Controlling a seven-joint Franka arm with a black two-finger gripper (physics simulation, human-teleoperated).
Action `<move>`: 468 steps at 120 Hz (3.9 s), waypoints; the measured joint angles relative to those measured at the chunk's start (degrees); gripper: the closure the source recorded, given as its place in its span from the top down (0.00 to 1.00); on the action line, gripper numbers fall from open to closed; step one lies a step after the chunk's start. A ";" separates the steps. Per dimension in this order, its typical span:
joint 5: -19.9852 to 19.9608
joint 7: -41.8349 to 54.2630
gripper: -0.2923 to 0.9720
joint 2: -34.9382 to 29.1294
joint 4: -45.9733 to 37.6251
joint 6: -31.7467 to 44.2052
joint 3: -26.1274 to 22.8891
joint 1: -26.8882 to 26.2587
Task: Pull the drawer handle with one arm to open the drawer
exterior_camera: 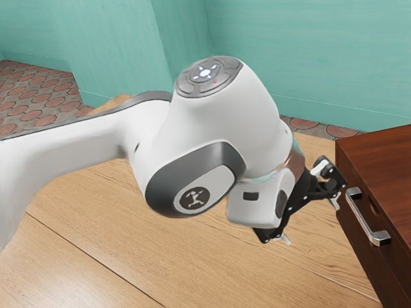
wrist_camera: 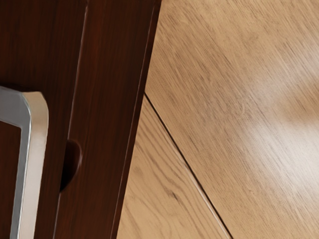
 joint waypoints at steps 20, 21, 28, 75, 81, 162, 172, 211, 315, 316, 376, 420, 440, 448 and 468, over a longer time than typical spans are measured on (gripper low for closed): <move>-0.19 0.20 0.77 2.26 1.26 1.30 0.00 -1.12; -0.20 0.21 0.77 2.37 1.33 1.35 0.00 -1.18; -0.21 0.27 0.77 2.97 1.61 1.81 0.00 -1.55; 0.02 0.57 0.77 6.35 2.90 6.48 0.07 1.41; 0.05 0.60 0.77 6.61 2.89 7.09 0.03 1.03; 0.28 1.12 0.77 8.66 0.42 11.82 0.14 0.84; 0.37 1.23 0.77 8.58 0.25 11.96 0.12 0.85; 0.53 2.20 0.77 6.33 -2.47 11.74 0.54 0.56; 2.74 7.24 0.77 -3.31 -12.89 11.31 3.52 0.96; 2.76 7.27 0.77 -3.40 -13.01 11.31 3.51 0.98; 5.97 8.53 0.75 -9.34 -17.29 7.76 3.58 0.97; 9.53 8.88 0.76 -14.82 -20.83 3.81 3.60 1.29; 10.88 8.95 0.77 -16.18 -21.78 2.13 3.61 1.94; 11.31 8.95 0.77 -16.27 -21.77 1.66 3.55 1.94; 11.82 8.95 0.76 -16.32 -21.11 0.52 3.29 1.83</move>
